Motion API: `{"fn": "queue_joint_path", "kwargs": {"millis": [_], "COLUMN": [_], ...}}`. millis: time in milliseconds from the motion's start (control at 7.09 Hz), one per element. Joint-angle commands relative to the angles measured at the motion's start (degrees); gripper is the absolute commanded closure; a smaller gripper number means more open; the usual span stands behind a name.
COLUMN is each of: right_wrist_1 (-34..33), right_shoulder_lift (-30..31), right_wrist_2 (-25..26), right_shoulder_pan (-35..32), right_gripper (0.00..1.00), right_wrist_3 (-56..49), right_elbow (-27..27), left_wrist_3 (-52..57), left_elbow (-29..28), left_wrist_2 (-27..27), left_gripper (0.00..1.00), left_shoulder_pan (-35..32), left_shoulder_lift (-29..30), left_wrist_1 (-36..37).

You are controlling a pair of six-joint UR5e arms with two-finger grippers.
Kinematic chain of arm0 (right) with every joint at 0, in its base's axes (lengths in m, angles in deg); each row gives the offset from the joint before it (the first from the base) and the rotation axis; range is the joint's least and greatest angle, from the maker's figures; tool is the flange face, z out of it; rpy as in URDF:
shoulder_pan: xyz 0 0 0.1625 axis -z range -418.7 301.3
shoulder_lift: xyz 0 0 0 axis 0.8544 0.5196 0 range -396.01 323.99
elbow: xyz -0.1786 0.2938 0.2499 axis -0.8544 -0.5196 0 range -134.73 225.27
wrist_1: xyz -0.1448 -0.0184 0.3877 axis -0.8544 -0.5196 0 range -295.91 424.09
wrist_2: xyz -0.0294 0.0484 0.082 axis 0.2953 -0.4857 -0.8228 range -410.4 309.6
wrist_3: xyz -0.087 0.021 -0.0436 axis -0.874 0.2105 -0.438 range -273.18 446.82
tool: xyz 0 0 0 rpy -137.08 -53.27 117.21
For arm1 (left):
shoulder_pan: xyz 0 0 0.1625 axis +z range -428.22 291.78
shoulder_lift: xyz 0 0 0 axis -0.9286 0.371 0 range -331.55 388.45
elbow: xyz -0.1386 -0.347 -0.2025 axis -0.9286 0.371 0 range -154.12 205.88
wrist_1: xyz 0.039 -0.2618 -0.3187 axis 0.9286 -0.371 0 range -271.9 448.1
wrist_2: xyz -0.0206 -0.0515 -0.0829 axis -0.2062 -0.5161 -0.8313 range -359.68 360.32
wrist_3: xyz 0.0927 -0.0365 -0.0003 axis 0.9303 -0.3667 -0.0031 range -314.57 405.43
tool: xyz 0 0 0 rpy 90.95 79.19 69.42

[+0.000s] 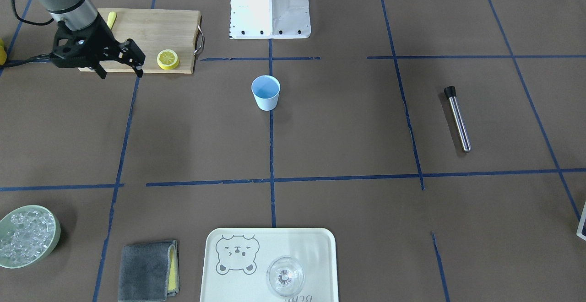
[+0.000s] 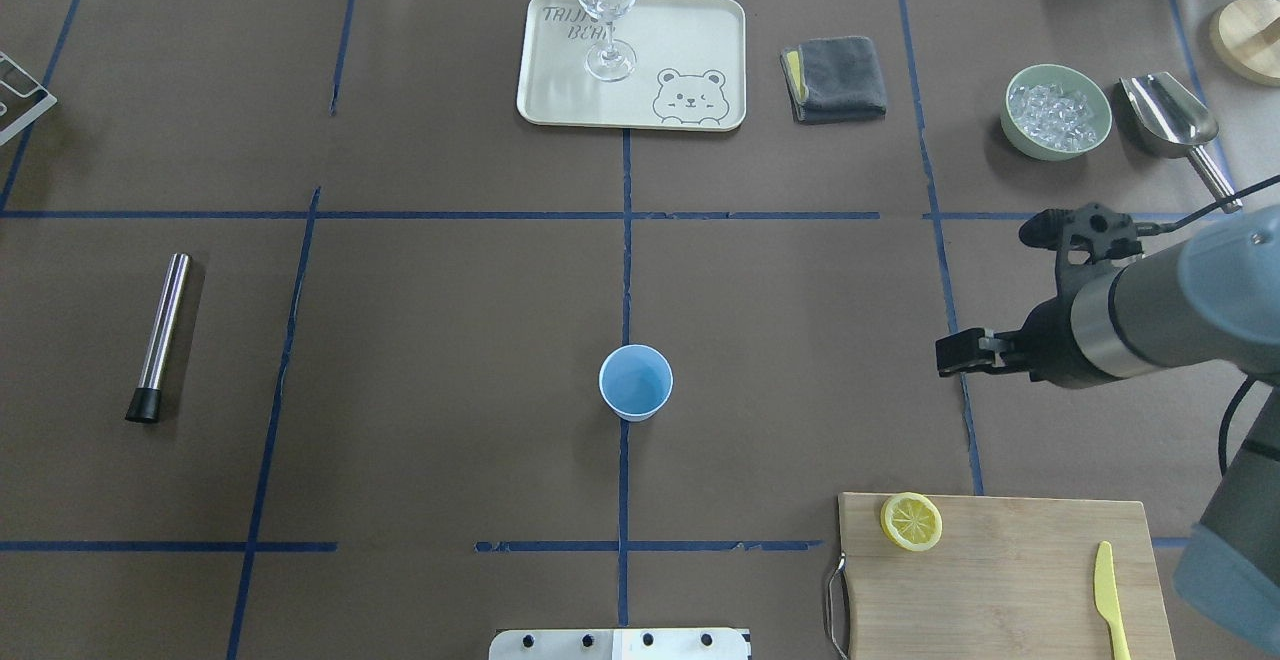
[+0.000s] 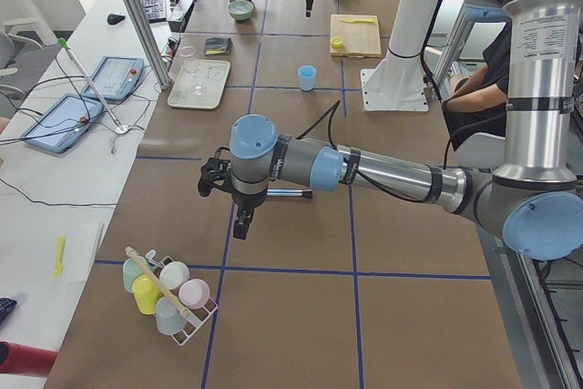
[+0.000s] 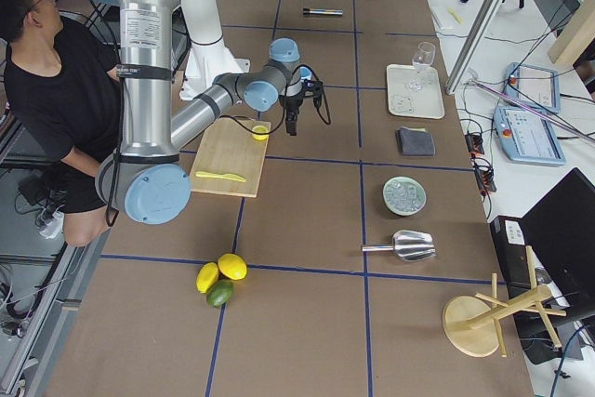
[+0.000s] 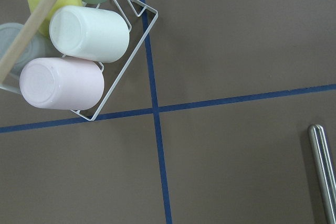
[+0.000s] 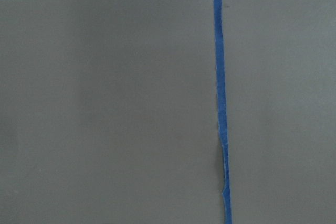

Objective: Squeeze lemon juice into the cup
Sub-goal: 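Move the right gripper toward the lemon slice on the wooden board, then lower the right gripper and pinch the yellow lemon slice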

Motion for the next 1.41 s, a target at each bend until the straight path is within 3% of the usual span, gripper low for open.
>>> {"fn": "queue_joint_path", "kwargs": {"millis": [0,564,1269], "right_wrist_1": [1.92,2.63,2.81], "right_shoulder_lift": [-0.09,0.43,1.84], "right_wrist_2": [4.45,16.65,16.84], "right_shoulder_pan": [8.26,20.3,22.95], "right_gripper": [0.0,0.0,0.0], "right_wrist_3": [6.67,12.67,12.76], "right_elbow": [0.5,-1.08,-2.05], "left_wrist_3": [0.0,0.0,-0.09], "left_elbow": [0.64,0.82,0.56], "left_wrist_2": [0.16,0.08,-0.01], "left_gripper": [0.0,0.0,0.0], "left_shoulder_pan": [-0.03,0.06,0.06], "left_shoulder_lift": [0.12,0.21,0.3], "left_wrist_1": [-0.01,-0.01,-0.01]}}
